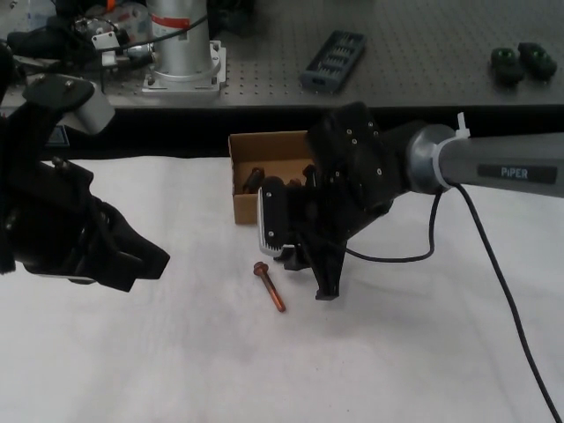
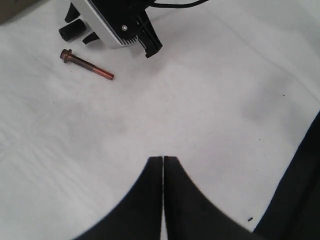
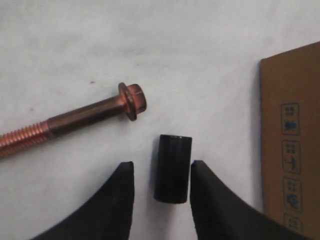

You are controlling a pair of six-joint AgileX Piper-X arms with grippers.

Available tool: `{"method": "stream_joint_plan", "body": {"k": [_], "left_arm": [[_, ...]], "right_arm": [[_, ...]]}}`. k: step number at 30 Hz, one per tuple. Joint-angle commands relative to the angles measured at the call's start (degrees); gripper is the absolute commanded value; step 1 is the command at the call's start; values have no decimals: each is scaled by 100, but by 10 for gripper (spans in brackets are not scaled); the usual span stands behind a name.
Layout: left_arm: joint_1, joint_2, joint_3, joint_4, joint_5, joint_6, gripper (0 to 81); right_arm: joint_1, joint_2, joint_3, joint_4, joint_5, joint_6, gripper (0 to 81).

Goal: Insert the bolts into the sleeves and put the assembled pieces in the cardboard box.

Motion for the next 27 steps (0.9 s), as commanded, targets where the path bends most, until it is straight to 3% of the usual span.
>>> {"method": "stream_joint_plan", "body": {"k": [1,27], "left_arm": [[-9,-46,-17,-14,38,63,6],[-9,-46,-17,-14,38,188,6]], "right_arm": [[-32,-9,-54,-49,-27,-45,290],[-211,373,-58,-62,122,-28,289]]}}
